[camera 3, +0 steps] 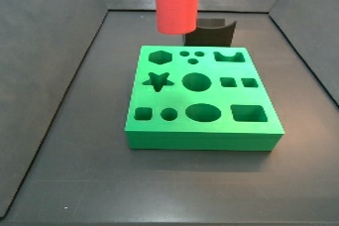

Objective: Insert the oval object.

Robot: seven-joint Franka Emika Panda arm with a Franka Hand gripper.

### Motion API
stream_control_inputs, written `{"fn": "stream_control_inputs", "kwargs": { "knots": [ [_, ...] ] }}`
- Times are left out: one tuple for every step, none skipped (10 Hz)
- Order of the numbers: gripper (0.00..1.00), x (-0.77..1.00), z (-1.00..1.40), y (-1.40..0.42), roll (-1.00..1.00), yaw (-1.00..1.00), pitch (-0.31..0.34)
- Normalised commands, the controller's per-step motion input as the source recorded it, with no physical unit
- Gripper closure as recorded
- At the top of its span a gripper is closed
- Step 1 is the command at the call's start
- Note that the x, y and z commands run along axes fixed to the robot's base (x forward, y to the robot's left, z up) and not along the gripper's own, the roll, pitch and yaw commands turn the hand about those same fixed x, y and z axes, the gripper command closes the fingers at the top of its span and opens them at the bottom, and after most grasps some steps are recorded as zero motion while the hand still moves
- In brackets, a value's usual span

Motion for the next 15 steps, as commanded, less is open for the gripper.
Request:
{"fn": "stream_control_inputs", "kwargs": {
  "knots": [
    [1.00, -0.02, -0.93, -0.71, 0.09, -0.52, -0.191],
    [1.00, -0.01, -0.95, -0.78, 0.15, -0.53, -0.204],
    [1.00, 0.00, -1.00, -0.81, 0.17, -0.42, -0.139],
    [1.00, 0.09, -1.00, -0.81, 0.18, -0.38, -0.114],
    [1.00, 0.38, -0.95, -0.61, 0.21, -0.39, -0.060],
    [1.00, 0.68, -0.67, -0.17, 0.18, -0.30, -0.011],
    [1.00, 0.66, -0.58, -0.01, 0.13, -0.13, 0.000],
    [1.00, 0.40, -0.53, 0.00, 0.15, 0.00, -0.004],
    [1.00, 0.17, -0.40, 0.01, 0.20, 0.06, 0.000],
    [1.00, 0.33, -0.37, 0.01, 0.20, 0.06, 0.000],
    [1.00, 0.46, -0.38, 0.00, 0.17, 0.00, 0.000],
    [1.00, 0.50, -0.34, 0.00, 0.17, 0.00, 0.000],
    [1.00, 0.52, -0.33, 0.00, 0.16, 0.00, 0.000],
    [1.00, 0.72, -0.43, 0.00, 0.11, -0.06, 0.000],
    [1.00, 0.31, -0.42, 0.00, 0.15, -0.06, -0.013]
  ]
}}
